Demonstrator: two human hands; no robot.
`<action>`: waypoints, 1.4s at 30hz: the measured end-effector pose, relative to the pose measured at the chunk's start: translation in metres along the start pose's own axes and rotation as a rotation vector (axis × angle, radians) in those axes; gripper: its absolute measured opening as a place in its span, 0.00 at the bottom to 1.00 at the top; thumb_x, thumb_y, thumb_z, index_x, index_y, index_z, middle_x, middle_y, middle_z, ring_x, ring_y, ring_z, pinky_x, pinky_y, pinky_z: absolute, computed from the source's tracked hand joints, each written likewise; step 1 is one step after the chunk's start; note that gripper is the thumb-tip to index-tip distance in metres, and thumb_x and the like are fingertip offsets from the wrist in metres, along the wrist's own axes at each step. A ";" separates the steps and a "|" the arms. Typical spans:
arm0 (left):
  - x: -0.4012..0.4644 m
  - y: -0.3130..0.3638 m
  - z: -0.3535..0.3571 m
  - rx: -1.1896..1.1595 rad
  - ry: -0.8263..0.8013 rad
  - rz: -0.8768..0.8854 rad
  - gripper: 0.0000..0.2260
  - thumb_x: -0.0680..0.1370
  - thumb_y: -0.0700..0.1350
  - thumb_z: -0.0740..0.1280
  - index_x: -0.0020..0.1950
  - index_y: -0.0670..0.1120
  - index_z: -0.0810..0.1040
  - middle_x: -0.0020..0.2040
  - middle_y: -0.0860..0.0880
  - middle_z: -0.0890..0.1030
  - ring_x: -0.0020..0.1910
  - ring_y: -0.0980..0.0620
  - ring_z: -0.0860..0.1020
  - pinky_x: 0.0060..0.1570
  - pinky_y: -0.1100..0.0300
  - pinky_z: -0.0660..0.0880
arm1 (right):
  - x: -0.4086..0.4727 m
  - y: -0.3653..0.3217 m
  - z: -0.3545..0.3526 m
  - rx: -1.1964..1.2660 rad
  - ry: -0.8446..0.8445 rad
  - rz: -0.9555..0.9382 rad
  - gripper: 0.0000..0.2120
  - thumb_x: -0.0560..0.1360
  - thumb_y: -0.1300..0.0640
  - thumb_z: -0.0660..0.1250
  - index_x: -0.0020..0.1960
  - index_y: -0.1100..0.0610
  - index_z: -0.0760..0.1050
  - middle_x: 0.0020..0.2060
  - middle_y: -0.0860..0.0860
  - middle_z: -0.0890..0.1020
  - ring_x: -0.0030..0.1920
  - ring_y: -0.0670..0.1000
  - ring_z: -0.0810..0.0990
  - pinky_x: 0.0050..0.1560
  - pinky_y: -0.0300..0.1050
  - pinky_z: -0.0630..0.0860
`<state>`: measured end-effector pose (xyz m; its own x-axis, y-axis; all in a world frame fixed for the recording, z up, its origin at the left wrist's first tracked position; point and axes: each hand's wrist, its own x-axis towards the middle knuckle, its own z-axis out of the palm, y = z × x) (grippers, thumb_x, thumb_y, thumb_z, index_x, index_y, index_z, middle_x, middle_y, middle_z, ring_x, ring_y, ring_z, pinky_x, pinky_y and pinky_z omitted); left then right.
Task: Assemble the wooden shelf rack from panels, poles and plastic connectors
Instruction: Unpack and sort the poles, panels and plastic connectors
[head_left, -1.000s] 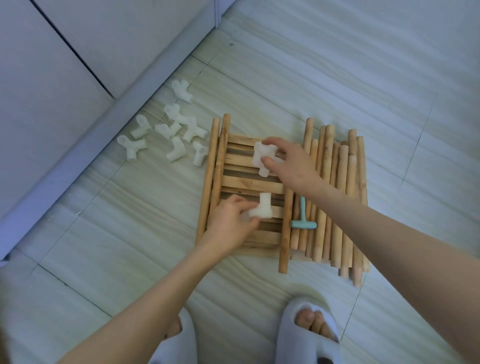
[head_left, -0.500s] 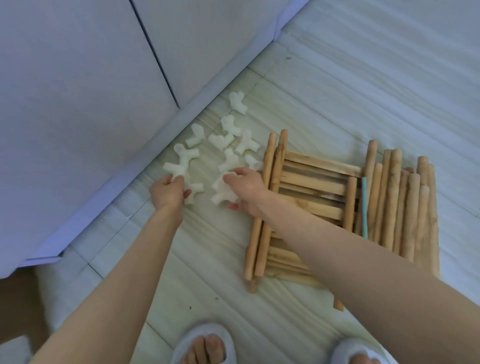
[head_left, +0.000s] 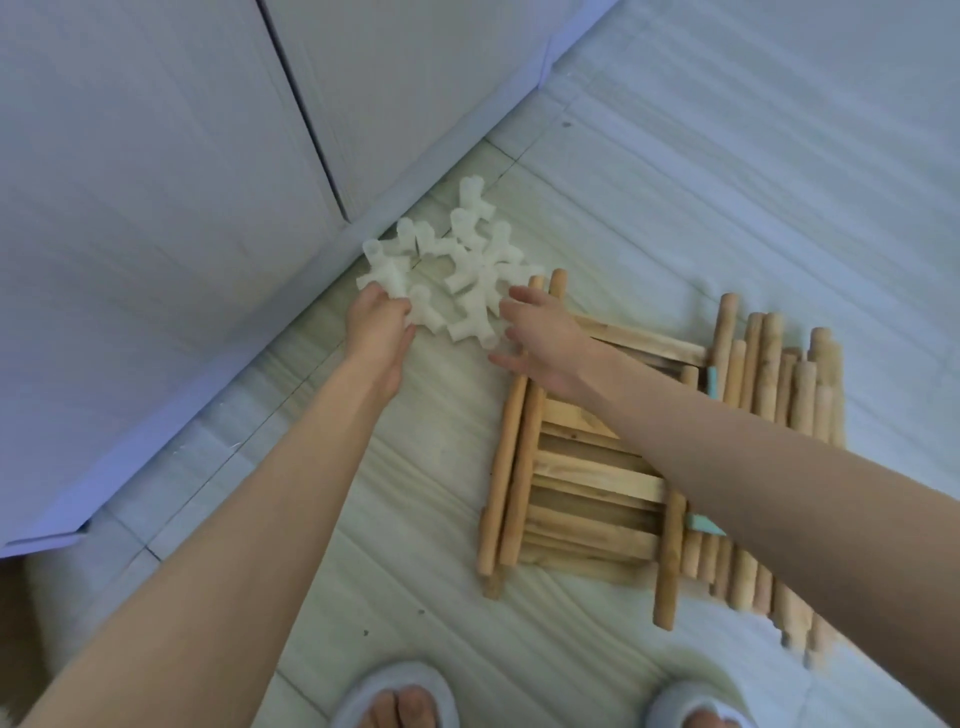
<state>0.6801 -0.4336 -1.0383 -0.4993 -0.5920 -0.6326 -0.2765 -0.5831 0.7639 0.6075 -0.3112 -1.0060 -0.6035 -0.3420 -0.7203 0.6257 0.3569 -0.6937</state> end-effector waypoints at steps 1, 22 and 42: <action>-0.009 -0.004 0.001 0.025 0.014 0.019 0.14 0.78 0.33 0.57 0.55 0.49 0.74 0.51 0.52 0.75 0.48 0.57 0.74 0.48 0.63 0.73 | -0.011 0.000 -0.010 -0.017 0.008 -0.005 0.19 0.80 0.61 0.57 0.70 0.57 0.64 0.63 0.53 0.70 0.58 0.52 0.73 0.51 0.47 0.79; -0.124 -0.110 0.096 1.000 -0.481 0.433 0.19 0.78 0.35 0.60 0.68 0.48 0.70 0.64 0.49 0.71 0.60 0.57 0.71 0.60 0.63 0.69 | -0.079 0.089 -0.170 -1.005 0.286 -0.048 0.08 0.77 0.57 0.63 0.48 0.61 0.77 0.37 0.53 0.79 0.38 0.51 0.79 0.33 0.43 0.76; -0.062 -0.062 -0.049 0.849 0.265 0.287 0.18 0.75 0.29 0.54 0.65 0.35 0.67 0.58 0.34 0.70 0.55 0.37 0.71 0.55 0.52 0.69 | -0.070 0.082 -0.065 -1.380 0.004 -0.572 0.24 0.79 0.50 0.56 0.74 0.50 0.58 0.75 0.53 0.55 0.73 0.57 0.55 0.68 0.56 0.65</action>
<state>0.7688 -0.3883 -1.0525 -0.4668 -0.8187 -0.3343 -0.7314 0.1450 0.6663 0.6691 -0.2012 -1.0122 -0.6022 -0.7143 -0.3566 -0.6367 0.6992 -0.3252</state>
